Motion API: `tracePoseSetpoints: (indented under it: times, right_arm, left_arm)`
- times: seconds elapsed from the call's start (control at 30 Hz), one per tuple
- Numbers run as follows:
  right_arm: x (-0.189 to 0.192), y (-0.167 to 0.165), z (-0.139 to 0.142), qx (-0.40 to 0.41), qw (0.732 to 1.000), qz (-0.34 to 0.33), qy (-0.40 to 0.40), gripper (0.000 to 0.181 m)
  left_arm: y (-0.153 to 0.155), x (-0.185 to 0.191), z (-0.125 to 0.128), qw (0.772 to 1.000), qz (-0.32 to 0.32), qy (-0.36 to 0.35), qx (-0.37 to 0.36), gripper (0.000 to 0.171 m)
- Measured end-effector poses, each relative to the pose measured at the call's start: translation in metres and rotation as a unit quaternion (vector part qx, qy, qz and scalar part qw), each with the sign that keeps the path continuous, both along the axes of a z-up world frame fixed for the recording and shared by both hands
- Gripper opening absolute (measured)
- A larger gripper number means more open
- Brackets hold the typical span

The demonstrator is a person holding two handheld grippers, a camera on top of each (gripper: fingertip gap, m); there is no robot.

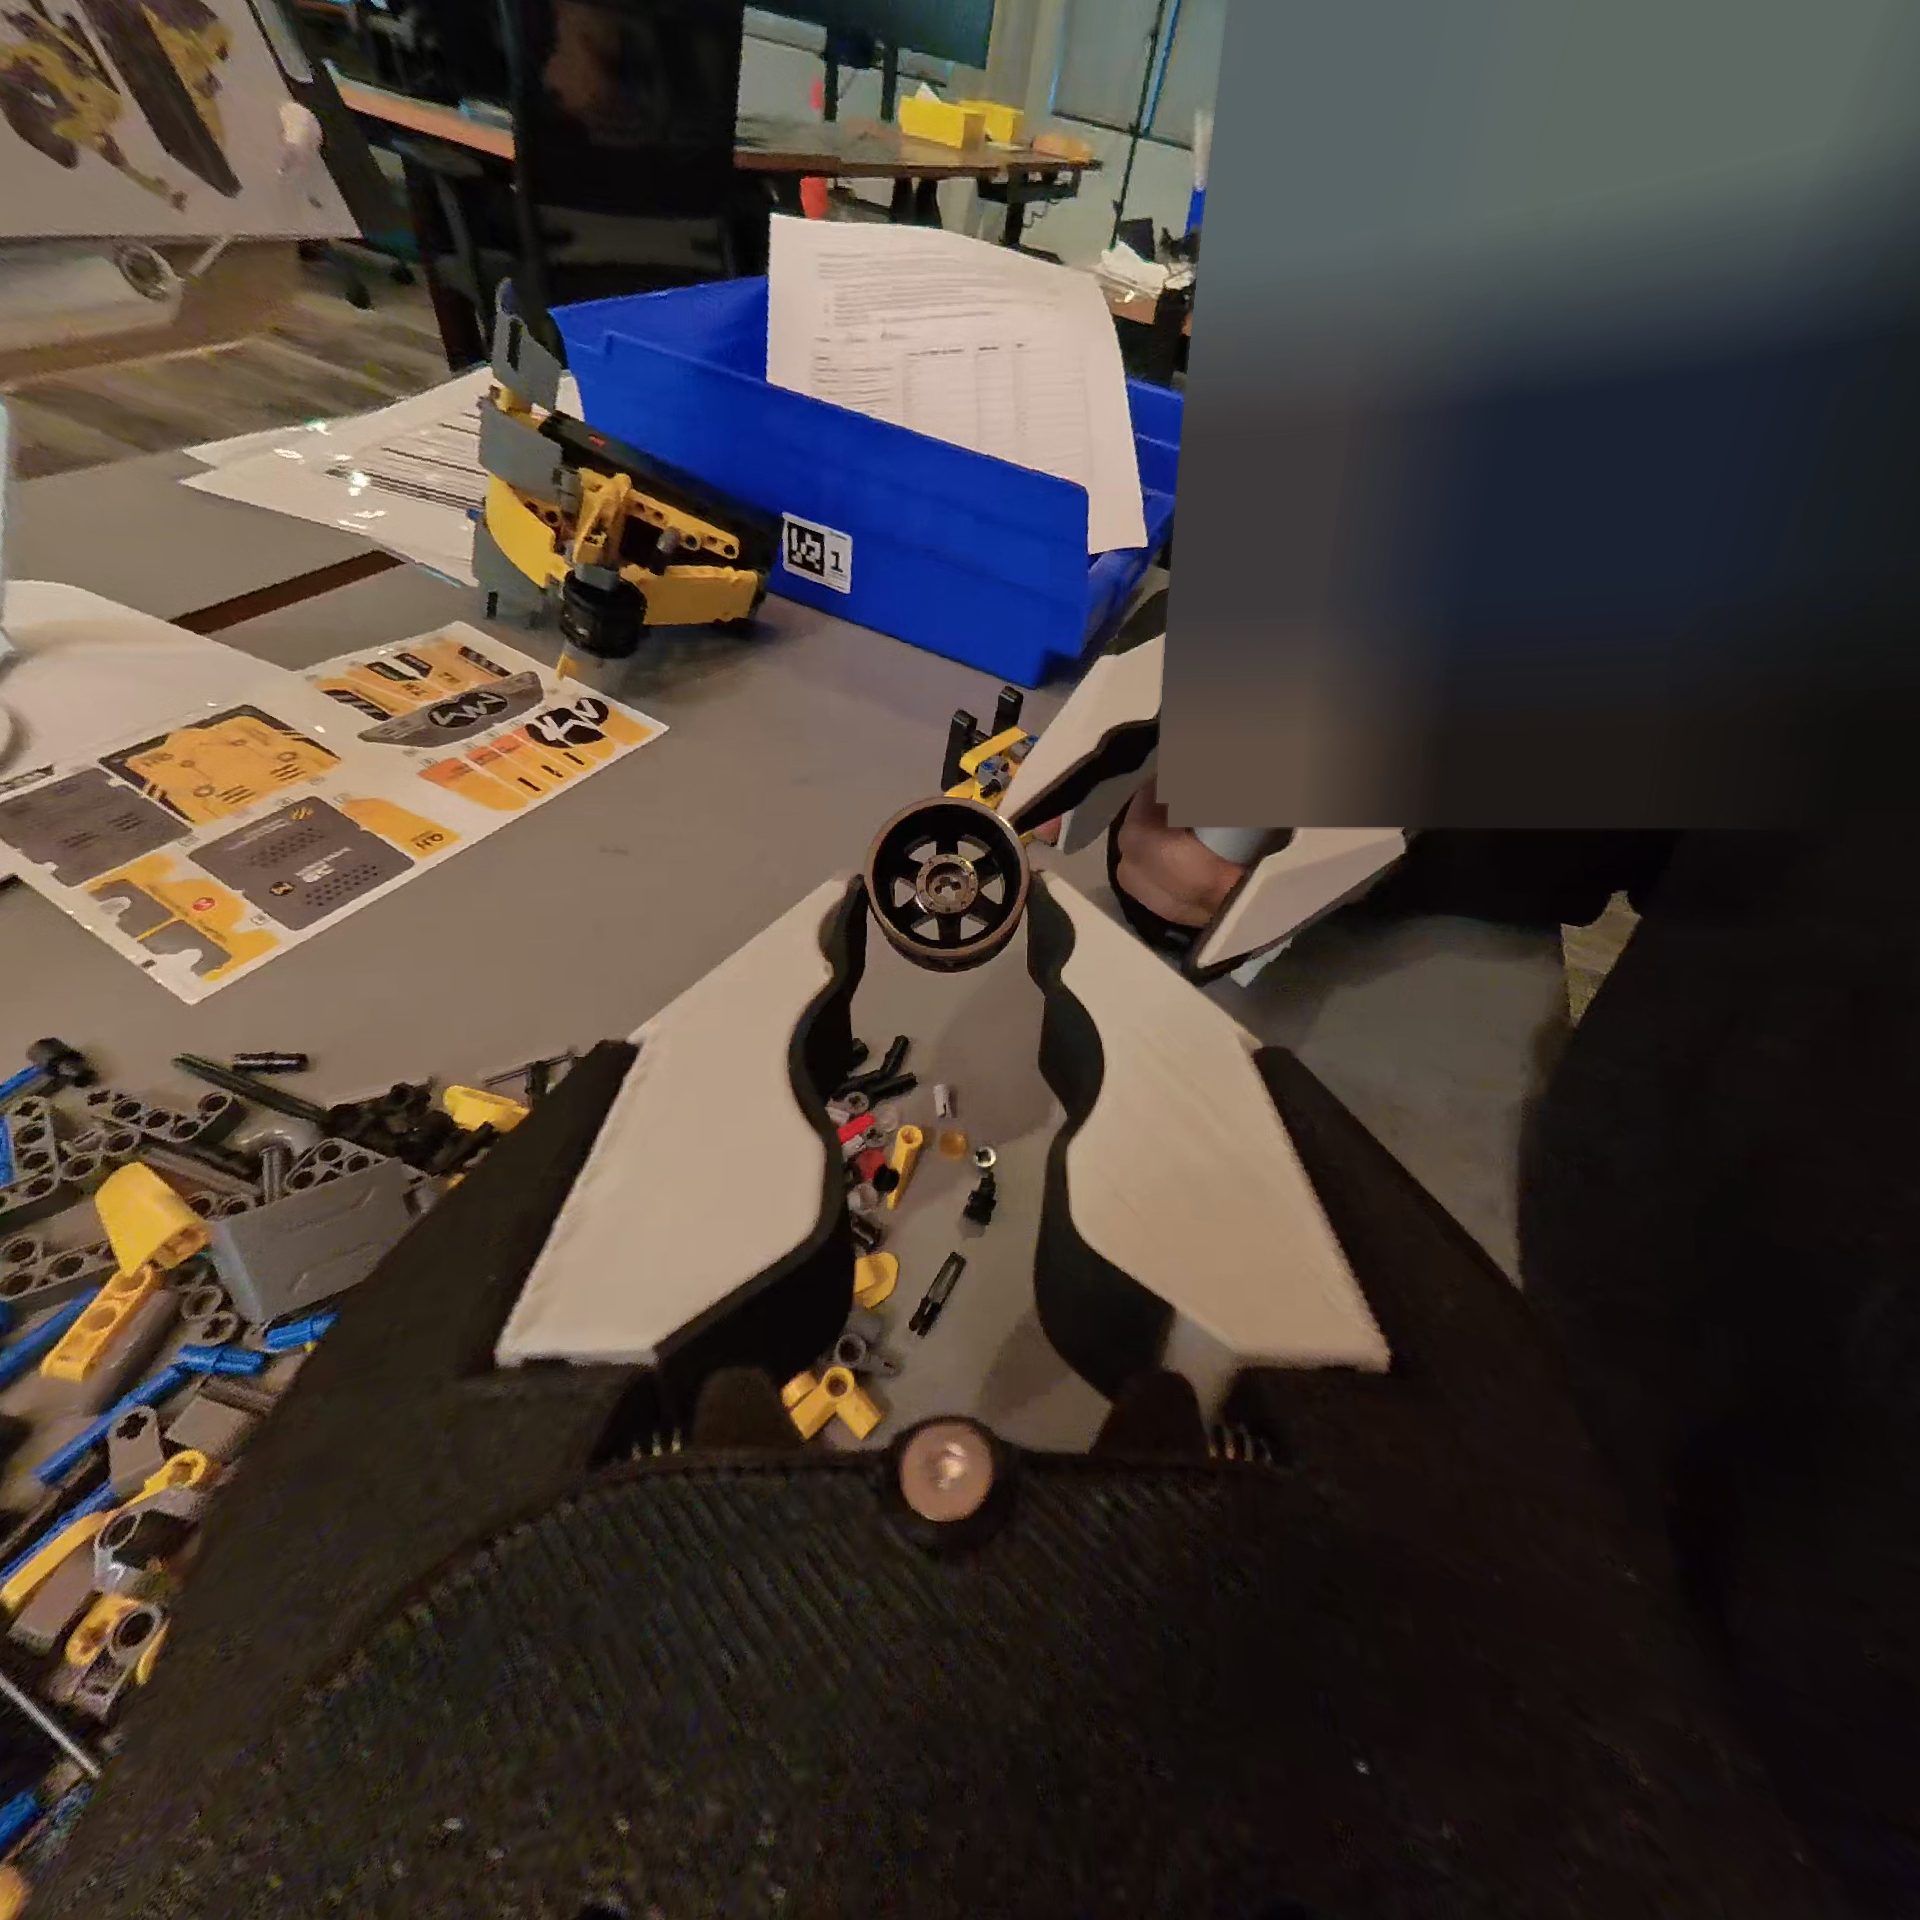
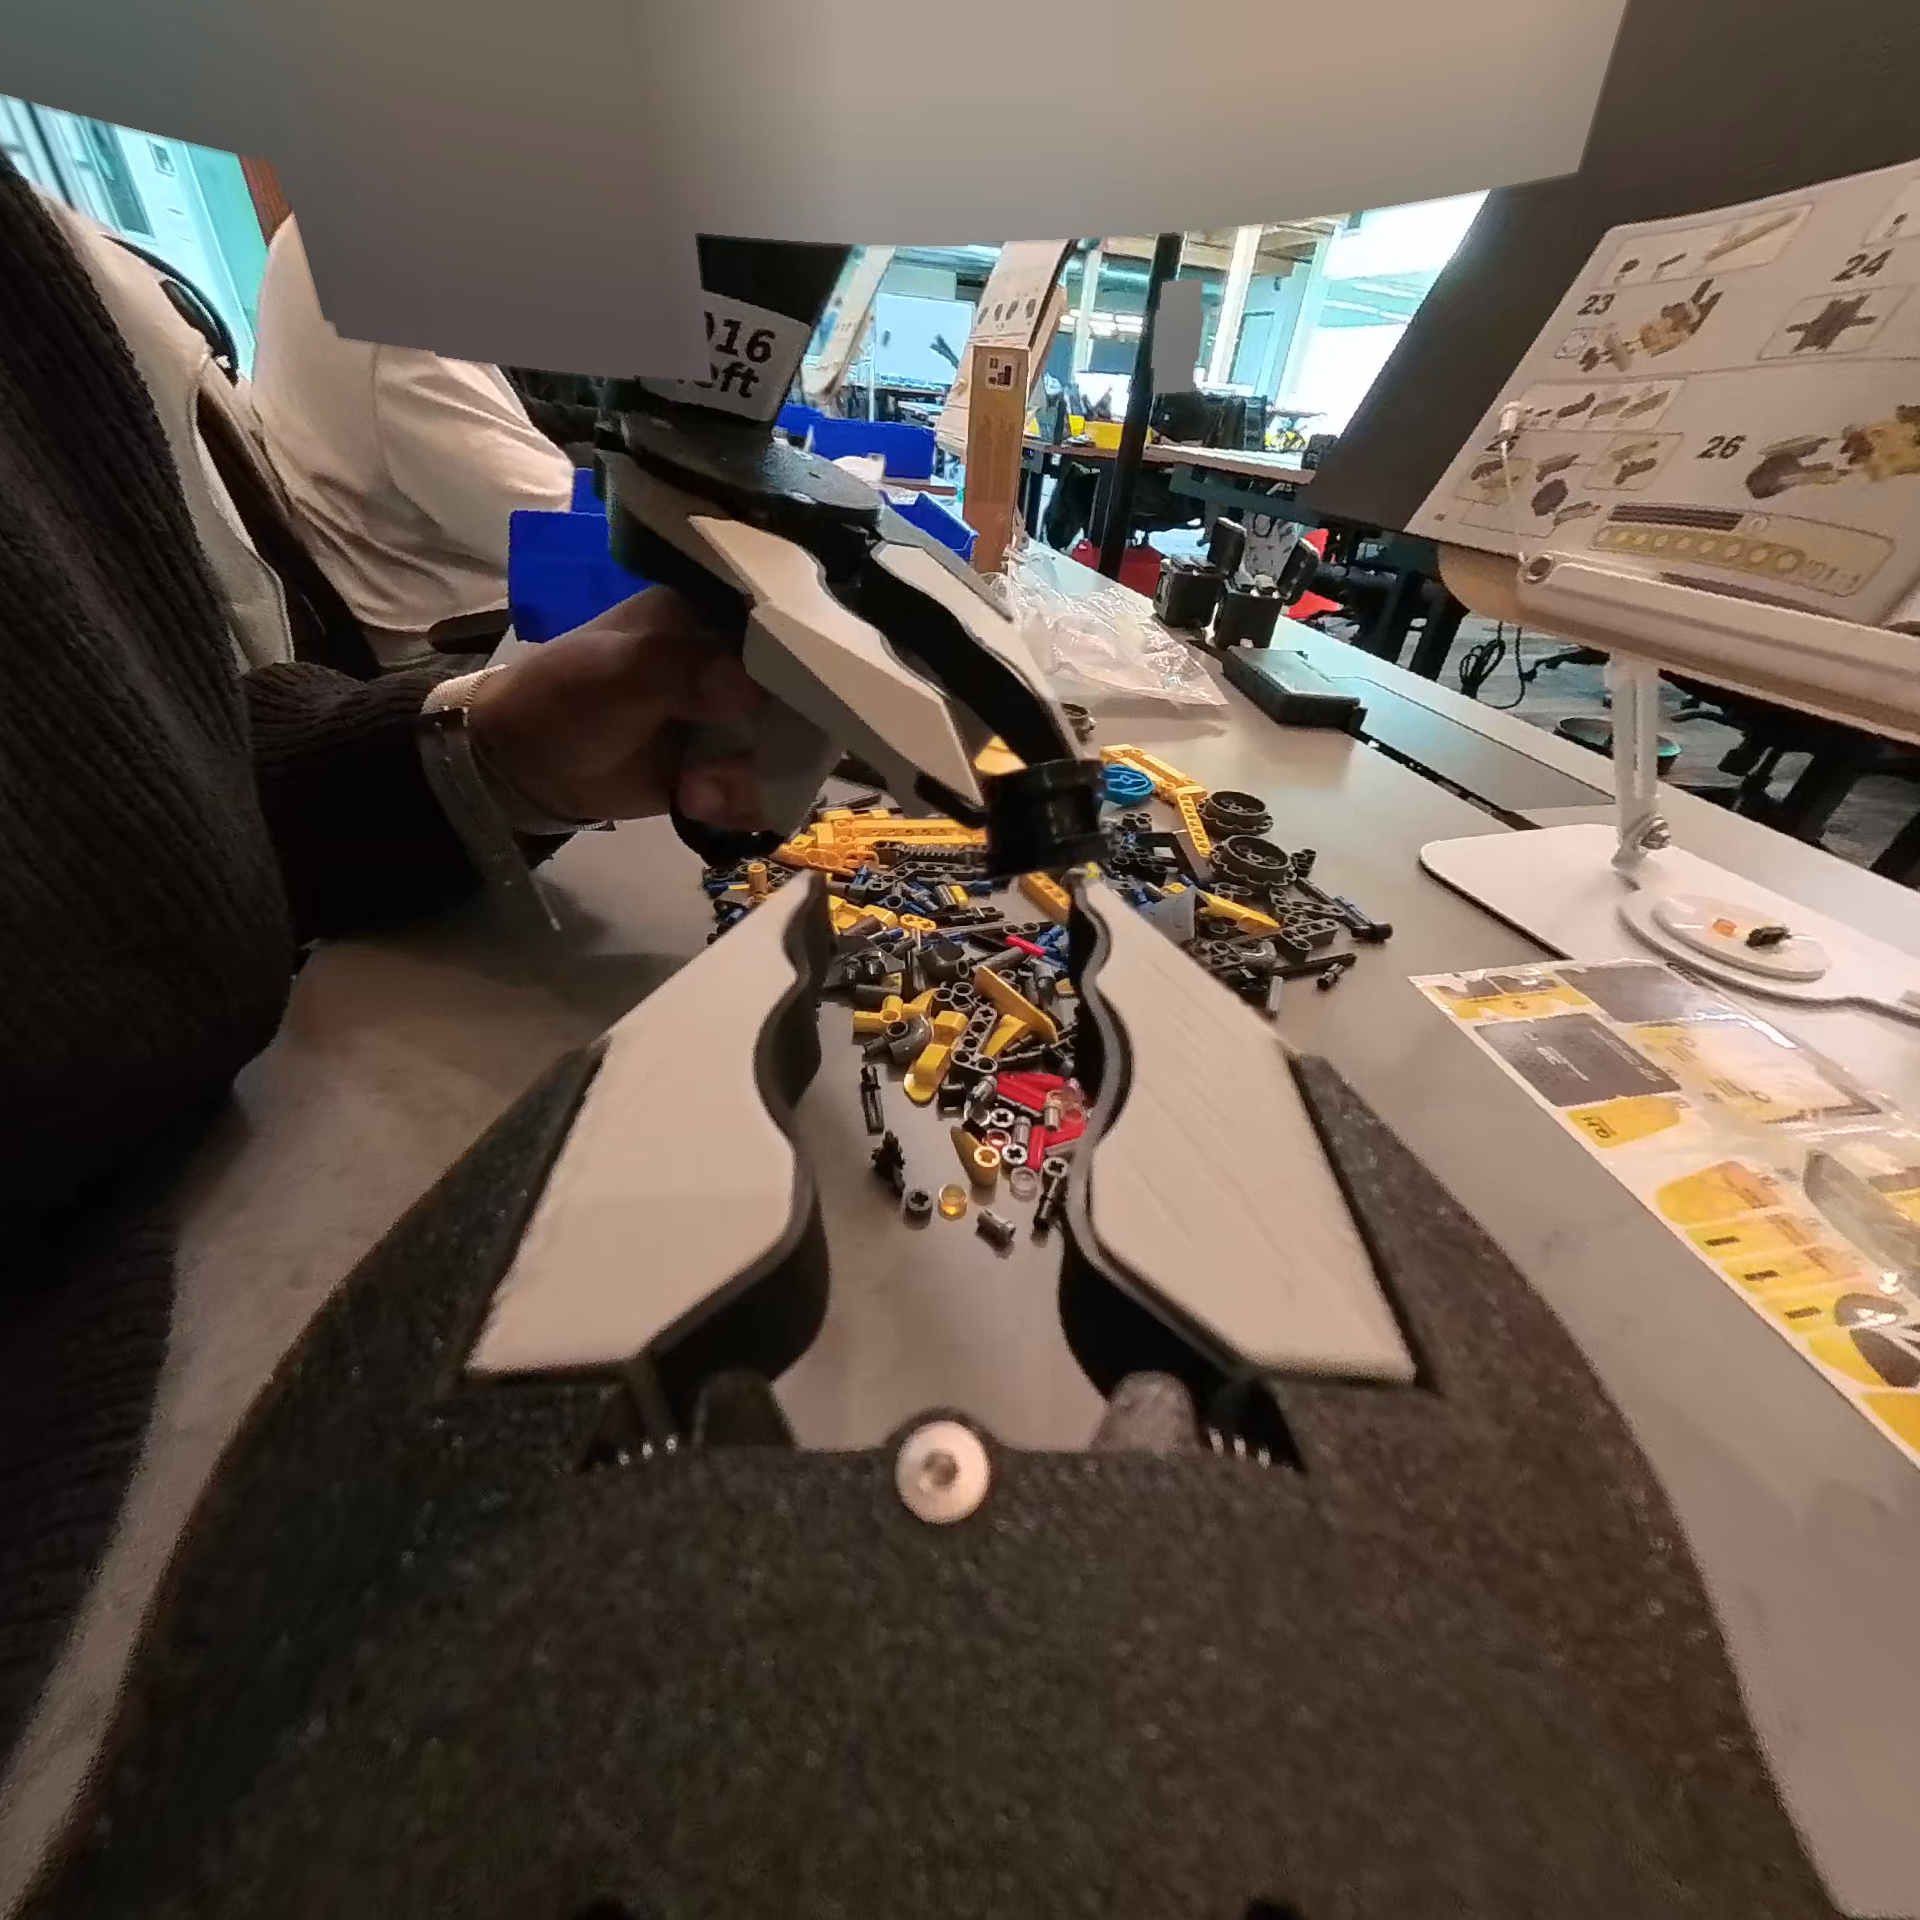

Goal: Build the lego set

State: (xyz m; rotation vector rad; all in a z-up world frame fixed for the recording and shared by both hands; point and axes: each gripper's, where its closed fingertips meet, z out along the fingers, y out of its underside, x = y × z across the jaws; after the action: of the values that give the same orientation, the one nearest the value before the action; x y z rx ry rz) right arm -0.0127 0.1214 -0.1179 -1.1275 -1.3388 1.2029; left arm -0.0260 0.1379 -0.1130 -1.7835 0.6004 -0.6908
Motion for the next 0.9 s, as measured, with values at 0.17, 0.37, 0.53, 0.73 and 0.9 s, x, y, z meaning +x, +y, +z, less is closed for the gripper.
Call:
tracePoseSetpoints:
  times: [0.17,0.37,0.53,0.73,0.9]
  right_arm:
    - [-0.003,0.004,-0.004,-0.012,1.000,-0.008,-0.014,0.046]
    - [-0.001,0.004,-0.003,-0.005,1.000,-0.012,-0.009,0.047]
    - [-0.002,0.002,-0.003,0.006,1.000,-0.013,-0.011,0.047]
    - [0.000,0.013,0.002,0.000,0.999,-0.048,0.009,0.053]
    - [0.001,0.021,0.005,0.034,0.996,-0.085,0.021,0.061]
  left_arm:
    - [0.002,-0.001,-0.003,0.999,-0.013,-0.041,-0.026,0.026]
    - [-0.007,0.000,0.018,0.986,-0.060,-0.149,-0.036,0.026]
    - [-0.009,0.000,0.023,0.979,-0.072,-0.183,-0.048,0.026]
    - [-0.012,0.006,0.021,0.982,-0.081,-0.165,-0.047,0.026]
    - [-0.009,0.007,0.016,0.975,-0.086,-0.190,-0.073,0.026]
